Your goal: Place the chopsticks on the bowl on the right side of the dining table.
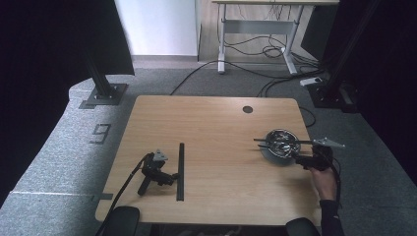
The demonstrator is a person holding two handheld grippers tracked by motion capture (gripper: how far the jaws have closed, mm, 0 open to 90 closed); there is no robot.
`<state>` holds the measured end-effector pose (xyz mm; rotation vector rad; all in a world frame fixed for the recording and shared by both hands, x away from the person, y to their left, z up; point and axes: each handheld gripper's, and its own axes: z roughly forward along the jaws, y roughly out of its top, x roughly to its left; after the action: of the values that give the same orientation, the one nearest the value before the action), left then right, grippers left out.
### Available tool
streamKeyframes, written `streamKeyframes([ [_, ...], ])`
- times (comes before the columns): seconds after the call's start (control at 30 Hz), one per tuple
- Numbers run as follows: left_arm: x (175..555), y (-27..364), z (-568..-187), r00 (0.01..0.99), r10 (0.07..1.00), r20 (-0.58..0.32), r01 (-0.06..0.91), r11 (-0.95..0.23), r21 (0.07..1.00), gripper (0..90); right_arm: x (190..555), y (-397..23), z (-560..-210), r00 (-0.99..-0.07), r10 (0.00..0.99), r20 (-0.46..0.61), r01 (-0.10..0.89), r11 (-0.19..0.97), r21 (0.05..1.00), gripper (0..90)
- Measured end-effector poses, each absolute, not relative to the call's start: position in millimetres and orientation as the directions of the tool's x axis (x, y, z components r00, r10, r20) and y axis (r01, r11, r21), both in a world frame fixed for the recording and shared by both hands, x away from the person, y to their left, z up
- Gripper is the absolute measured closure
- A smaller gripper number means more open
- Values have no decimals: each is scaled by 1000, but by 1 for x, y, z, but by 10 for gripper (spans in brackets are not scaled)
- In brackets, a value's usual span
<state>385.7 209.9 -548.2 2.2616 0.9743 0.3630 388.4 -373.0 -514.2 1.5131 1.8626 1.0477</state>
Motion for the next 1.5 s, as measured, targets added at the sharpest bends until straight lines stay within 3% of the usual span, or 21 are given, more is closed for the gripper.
streamKeyframes([
  [1.5, 386, 210, -548, 687, 727, 0, 550, -520, 654, 0, 324, -341, -499, -413, 909, 51, 614, 236, 753, 12],
])
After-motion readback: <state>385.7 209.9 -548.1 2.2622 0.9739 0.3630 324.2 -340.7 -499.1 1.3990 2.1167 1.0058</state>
